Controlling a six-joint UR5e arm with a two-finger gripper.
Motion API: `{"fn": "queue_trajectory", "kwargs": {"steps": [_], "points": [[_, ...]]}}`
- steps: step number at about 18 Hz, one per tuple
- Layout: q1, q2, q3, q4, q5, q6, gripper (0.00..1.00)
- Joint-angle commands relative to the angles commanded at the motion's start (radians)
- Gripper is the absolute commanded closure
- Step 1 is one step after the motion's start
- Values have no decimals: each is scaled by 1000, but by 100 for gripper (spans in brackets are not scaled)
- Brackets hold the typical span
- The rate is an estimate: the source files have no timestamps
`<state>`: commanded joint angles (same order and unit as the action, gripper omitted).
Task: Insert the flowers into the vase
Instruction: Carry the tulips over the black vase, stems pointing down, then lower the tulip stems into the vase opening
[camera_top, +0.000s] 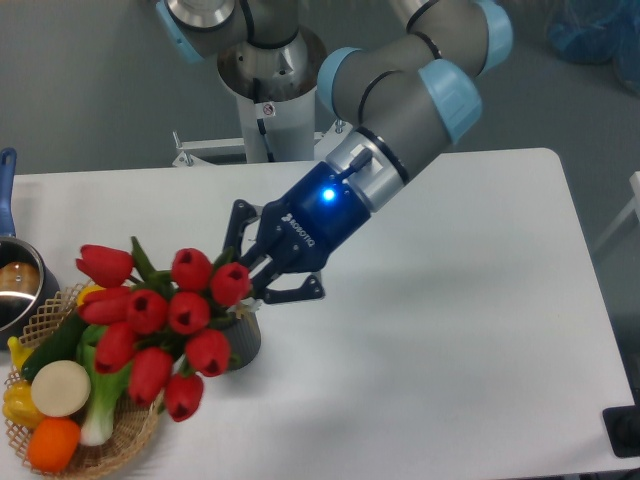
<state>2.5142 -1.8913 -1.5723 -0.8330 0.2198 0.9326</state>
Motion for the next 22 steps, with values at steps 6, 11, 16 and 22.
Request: {"fn": "queue_trajectory", "kwargs": {"steps": [6,11,16,22], "points": [[18,6,-127,2,-103,164,86],[37,41,-186,0,-134,202,86],[41,60,-239,2,-167,221,86],[58,100,-333,2,-181,313,86]]}}
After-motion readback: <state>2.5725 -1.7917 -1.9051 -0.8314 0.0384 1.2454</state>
